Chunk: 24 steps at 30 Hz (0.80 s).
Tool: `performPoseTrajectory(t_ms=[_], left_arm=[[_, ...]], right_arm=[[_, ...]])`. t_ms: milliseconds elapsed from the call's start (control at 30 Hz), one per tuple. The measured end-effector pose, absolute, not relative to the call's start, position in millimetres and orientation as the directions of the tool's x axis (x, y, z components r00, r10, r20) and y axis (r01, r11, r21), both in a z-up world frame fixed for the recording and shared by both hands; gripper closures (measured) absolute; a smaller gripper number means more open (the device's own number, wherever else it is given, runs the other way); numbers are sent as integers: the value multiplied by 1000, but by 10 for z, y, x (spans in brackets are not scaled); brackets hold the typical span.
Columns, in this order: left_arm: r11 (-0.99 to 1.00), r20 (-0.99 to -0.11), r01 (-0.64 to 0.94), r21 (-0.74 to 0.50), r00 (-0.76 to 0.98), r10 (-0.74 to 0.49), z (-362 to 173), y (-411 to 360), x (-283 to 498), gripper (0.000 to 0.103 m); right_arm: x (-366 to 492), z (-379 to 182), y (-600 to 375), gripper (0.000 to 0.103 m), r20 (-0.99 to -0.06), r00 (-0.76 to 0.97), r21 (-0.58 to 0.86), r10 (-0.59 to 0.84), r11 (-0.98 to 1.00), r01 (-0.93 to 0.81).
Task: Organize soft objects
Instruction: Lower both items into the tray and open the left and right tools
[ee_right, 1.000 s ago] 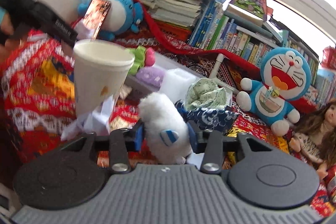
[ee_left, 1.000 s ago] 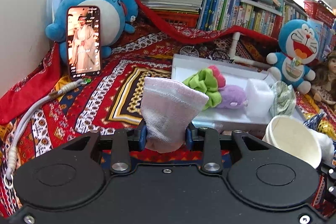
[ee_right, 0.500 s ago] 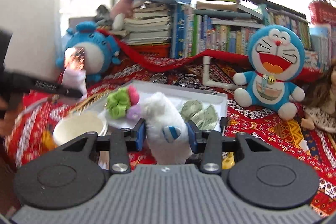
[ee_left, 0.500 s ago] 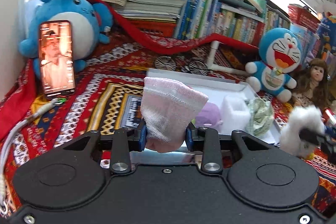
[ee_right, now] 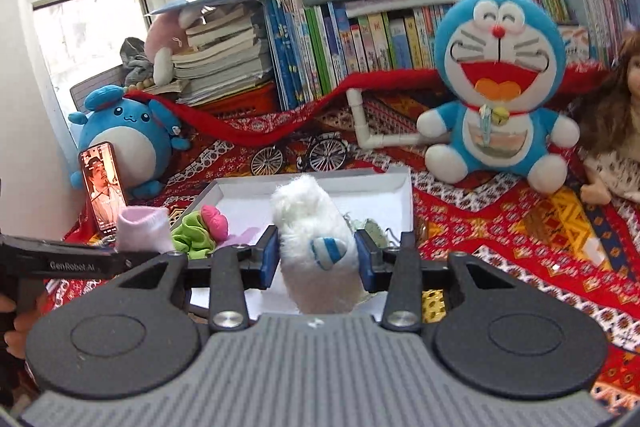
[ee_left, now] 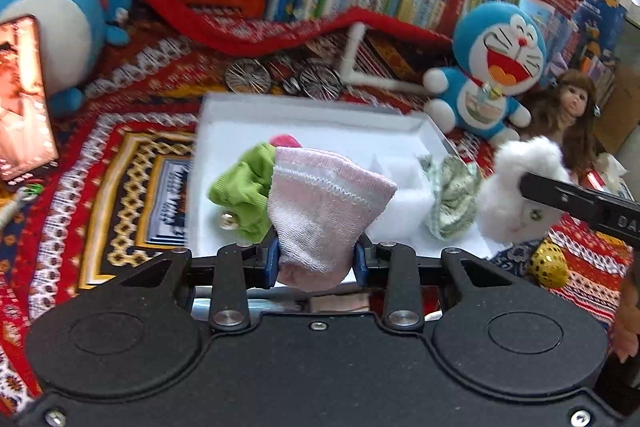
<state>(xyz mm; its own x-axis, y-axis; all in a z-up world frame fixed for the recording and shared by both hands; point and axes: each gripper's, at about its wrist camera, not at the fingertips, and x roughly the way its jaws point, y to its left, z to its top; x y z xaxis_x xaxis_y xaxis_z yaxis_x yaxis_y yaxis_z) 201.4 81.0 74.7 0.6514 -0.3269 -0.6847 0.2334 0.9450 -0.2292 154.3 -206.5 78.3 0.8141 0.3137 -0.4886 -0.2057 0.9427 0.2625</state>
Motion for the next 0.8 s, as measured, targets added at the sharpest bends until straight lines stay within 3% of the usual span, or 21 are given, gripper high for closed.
performPoseTrajectory(t_ms=[367, 800], left_arm=[[931, -780, 232, -280, 510, -362, 484, 710, 2520, 71], [955, -799, 184, -231, 524, -294, 391, 669, 2905, 70]], right_arm=[[2018, 549, -1932, 58, -593, 739, 299, 320, 940, -166], [2391, 460, -1935, 60, -595, 742, 338, 309, 934, -118]])
